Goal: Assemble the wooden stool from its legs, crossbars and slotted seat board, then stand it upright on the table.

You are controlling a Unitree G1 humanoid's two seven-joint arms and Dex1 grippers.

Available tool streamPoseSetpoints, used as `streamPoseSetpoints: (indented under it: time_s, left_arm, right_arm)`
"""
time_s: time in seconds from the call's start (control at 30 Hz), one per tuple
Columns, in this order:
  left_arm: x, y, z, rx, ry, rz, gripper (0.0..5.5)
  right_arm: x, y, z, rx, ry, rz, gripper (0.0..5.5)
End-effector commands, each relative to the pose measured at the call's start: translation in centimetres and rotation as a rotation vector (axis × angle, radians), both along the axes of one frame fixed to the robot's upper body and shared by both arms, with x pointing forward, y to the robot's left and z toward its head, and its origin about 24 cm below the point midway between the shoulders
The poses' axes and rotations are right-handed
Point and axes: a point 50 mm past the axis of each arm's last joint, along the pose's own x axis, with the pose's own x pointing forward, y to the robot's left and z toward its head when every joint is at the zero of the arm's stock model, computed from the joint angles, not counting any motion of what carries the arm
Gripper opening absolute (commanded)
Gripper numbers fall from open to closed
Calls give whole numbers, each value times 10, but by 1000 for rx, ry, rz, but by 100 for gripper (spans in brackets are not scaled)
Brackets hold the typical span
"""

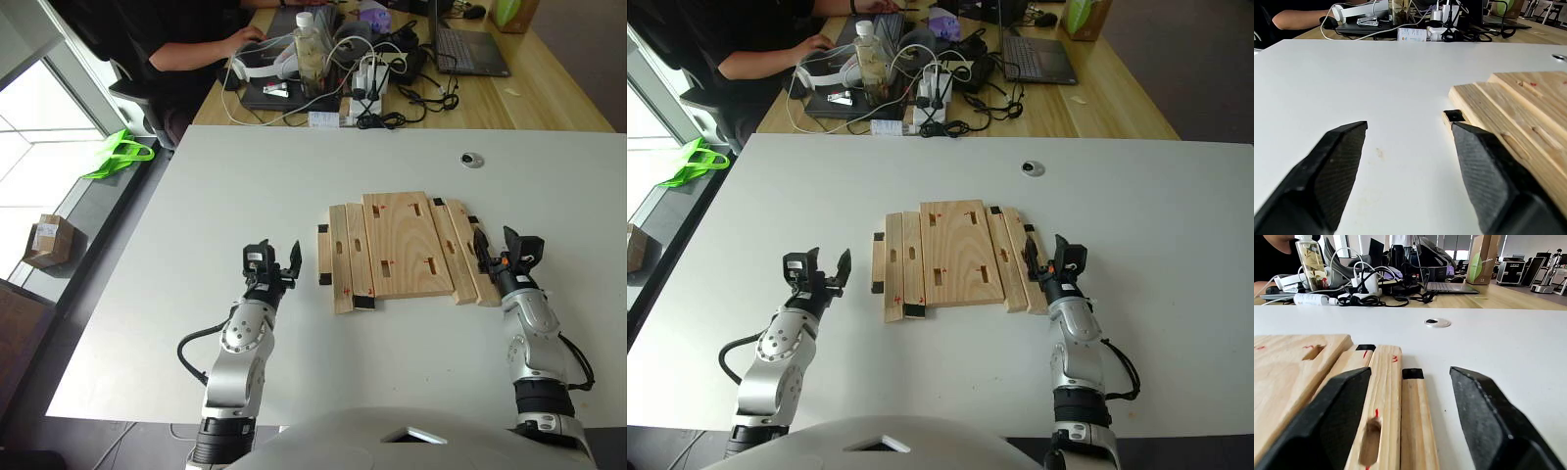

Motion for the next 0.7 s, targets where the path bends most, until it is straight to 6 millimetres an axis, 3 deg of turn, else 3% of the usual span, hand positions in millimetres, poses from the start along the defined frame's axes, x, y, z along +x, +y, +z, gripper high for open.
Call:
streamPoseSetpoints:
  time_s: [0.03,0.3,0.5,0.7]
  left_arm:
    - [10,-3,6,-12,-96,73,321]
    - [2,-14,6,-24,-160,135,321]
    - [5,-18,4,5,-142,104,321]
    - [1,-28,-9,81,-15,-86,321]
  right_arm:
    - [-3,6,3,0,-62,-56,300]
    - [-25,34,13,-31,-68,-21,300]
    - [-8,17,14,-63,-38,-37,300]
    - [-10,28,10,-41,-39,-36,300]
